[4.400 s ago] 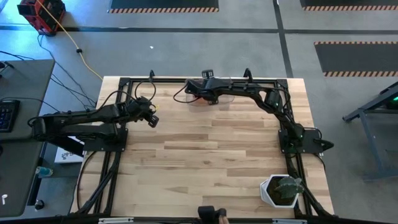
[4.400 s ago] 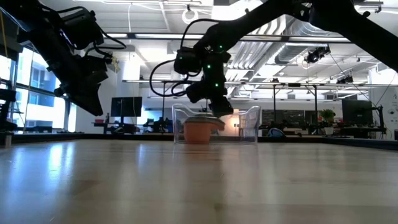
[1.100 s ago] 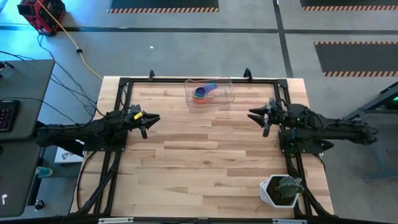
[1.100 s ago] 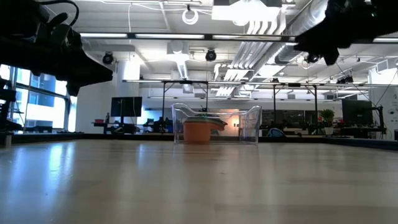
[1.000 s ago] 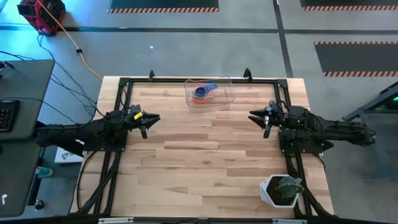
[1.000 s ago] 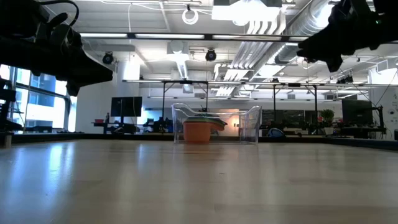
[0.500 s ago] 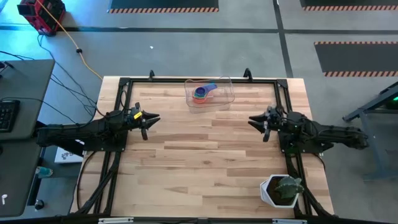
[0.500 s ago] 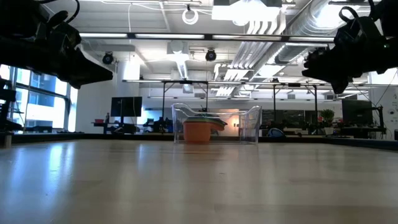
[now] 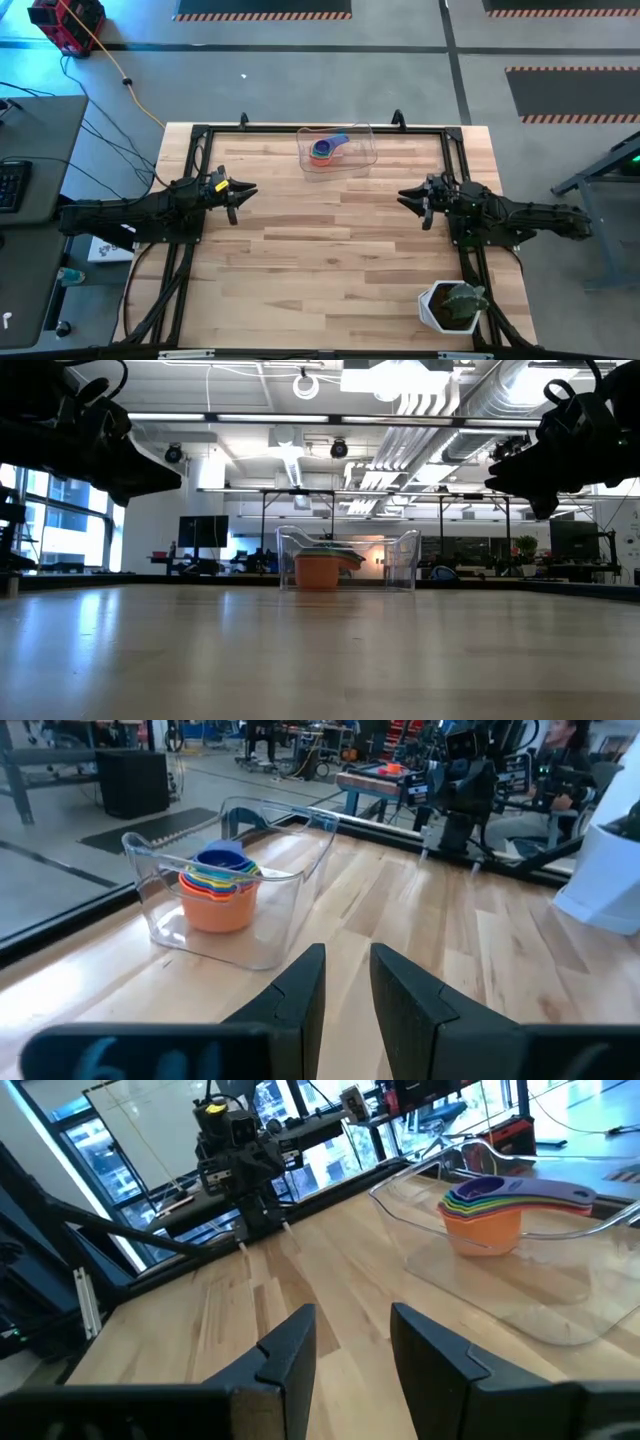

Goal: Nest measuring cups in basket
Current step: Return to Home Position

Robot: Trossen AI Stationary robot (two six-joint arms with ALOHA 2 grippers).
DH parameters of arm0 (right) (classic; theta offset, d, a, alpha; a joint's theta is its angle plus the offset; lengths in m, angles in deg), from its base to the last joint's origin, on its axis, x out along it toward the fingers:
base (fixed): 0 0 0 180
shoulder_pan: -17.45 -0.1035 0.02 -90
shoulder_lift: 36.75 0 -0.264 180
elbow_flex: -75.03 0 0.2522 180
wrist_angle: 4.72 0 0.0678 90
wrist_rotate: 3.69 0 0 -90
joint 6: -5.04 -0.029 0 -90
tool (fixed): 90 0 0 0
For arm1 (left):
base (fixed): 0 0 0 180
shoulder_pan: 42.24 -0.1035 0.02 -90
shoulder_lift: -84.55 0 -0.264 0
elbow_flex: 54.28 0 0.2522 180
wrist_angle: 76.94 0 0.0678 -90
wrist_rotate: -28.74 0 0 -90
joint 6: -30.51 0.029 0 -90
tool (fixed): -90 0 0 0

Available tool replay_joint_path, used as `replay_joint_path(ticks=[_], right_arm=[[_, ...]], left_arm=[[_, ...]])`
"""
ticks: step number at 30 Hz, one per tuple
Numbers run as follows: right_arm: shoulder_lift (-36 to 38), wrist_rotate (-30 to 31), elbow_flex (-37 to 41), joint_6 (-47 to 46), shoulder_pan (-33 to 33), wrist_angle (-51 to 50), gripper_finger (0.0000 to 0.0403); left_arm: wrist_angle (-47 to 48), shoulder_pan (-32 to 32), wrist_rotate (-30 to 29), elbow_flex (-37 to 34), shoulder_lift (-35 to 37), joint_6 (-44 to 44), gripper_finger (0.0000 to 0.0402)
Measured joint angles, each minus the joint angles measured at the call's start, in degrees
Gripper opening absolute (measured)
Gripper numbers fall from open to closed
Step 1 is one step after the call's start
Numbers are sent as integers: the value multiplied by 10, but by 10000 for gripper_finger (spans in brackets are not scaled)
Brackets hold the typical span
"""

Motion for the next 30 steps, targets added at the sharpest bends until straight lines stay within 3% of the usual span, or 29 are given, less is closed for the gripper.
replay_joint_path(ticks=[30], right_arm=[[0,-4,0,44,0,0,122]], left_arm=[[0,0,0,0,0,-15,74]])
